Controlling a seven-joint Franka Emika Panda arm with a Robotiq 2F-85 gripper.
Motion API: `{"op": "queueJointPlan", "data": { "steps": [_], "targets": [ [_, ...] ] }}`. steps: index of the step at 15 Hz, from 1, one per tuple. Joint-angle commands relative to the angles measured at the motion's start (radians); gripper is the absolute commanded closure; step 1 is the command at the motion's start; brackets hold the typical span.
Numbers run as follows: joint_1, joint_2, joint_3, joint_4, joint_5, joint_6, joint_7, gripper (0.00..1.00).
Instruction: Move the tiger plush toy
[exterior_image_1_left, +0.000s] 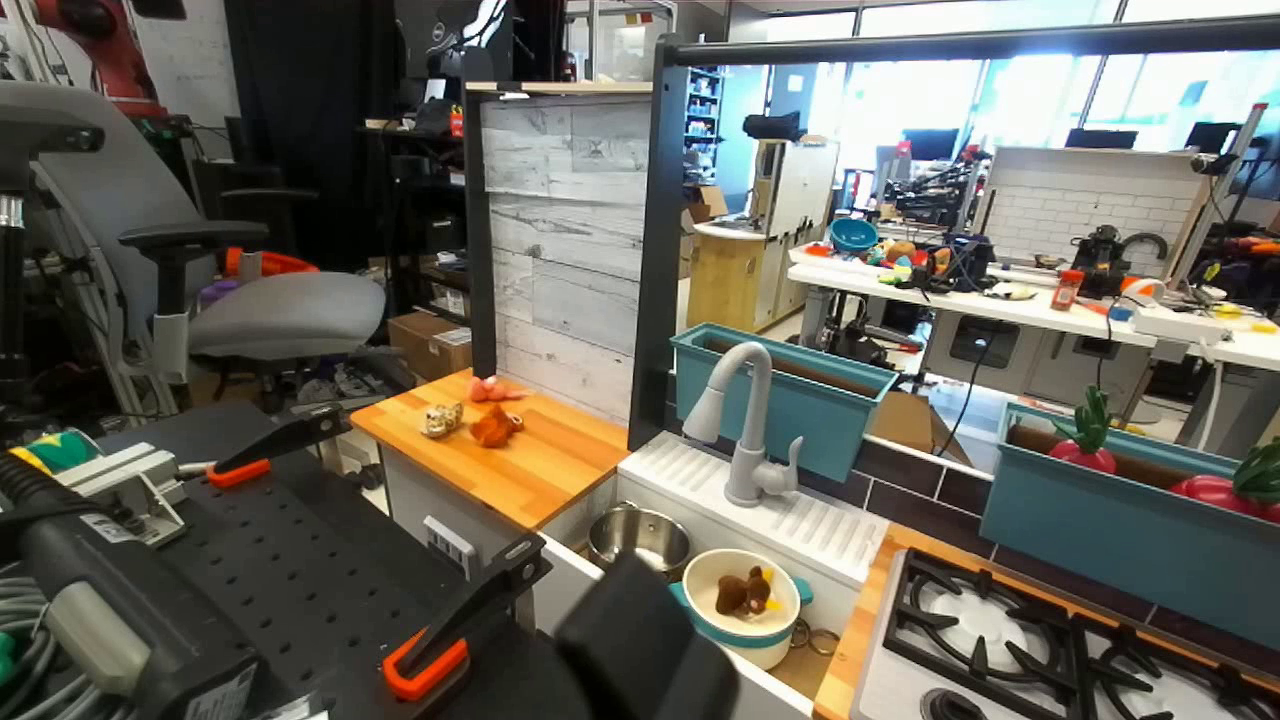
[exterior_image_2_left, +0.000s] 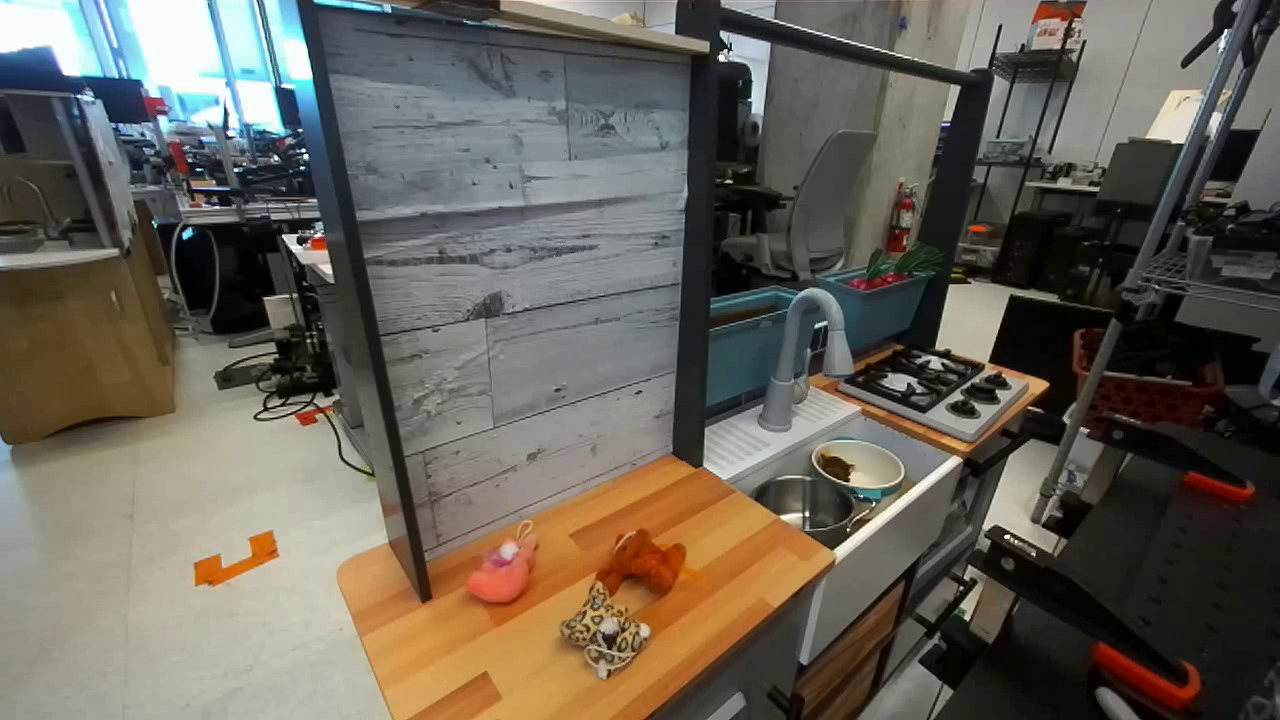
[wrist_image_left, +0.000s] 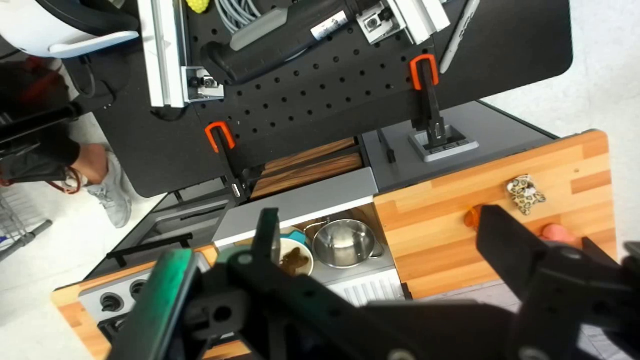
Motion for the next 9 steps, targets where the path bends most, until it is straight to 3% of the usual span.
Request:
{"op": "queueJointPlan", "data": {
  "steps": [1,4,9],
  "targets": [
    [-0.004,0.000,0.003,0.002,0.003,-0.002,-0.003,0.00],
    [-0.020,0.057,0.020,0.006,-0.011,0.027,0.012,0.00],
    [-0.024,0.266,0.054,0.040,-0.035,0.166,0.025,0.00]
  ]
}}
